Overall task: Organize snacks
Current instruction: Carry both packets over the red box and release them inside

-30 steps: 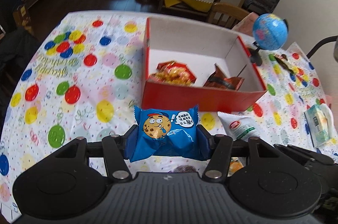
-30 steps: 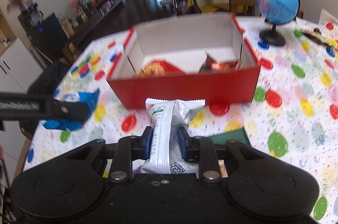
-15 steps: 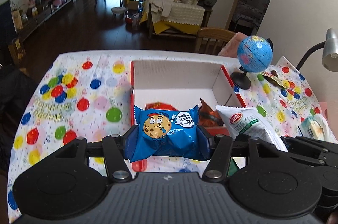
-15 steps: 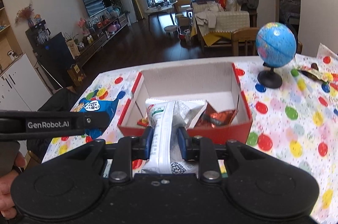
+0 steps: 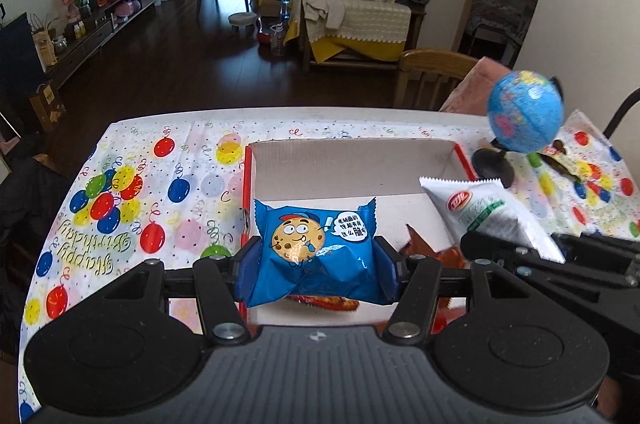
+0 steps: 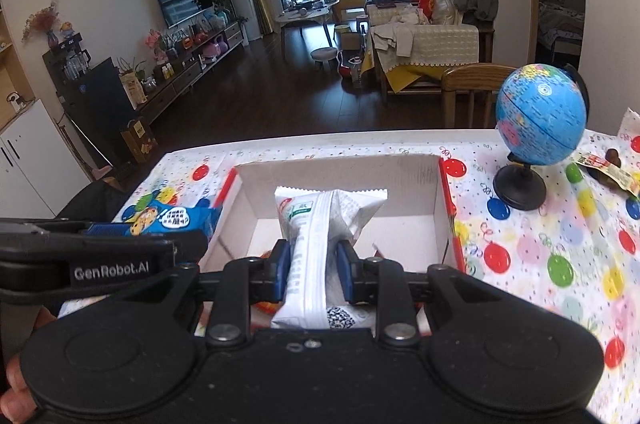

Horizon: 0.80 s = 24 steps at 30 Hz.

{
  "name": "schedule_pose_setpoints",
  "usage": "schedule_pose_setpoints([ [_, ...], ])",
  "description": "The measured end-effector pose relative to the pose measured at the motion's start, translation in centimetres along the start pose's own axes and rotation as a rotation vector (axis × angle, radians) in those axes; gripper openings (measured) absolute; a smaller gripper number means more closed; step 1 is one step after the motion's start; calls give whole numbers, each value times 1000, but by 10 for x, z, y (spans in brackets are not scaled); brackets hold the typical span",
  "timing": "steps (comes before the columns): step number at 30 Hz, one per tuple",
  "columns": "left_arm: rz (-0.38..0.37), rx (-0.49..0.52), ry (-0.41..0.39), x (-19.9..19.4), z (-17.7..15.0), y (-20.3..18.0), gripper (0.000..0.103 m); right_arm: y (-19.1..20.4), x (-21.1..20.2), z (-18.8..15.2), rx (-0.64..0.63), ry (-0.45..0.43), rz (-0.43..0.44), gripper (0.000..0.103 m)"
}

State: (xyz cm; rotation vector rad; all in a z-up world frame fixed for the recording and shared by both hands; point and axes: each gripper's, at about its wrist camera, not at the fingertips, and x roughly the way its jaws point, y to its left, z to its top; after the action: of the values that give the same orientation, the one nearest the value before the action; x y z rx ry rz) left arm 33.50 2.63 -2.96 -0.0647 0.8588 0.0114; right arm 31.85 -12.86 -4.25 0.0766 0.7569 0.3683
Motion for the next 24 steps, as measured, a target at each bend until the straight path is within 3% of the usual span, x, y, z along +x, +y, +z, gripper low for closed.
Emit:
schedule_pose_setpoints([
  [11,59,-8,97,70,12,-3,58,-19,63,7,-7,81,15,21],
  [24,35,-32,191,107,-3,-4,64,-34,85,-16,35,170,62,31],
])
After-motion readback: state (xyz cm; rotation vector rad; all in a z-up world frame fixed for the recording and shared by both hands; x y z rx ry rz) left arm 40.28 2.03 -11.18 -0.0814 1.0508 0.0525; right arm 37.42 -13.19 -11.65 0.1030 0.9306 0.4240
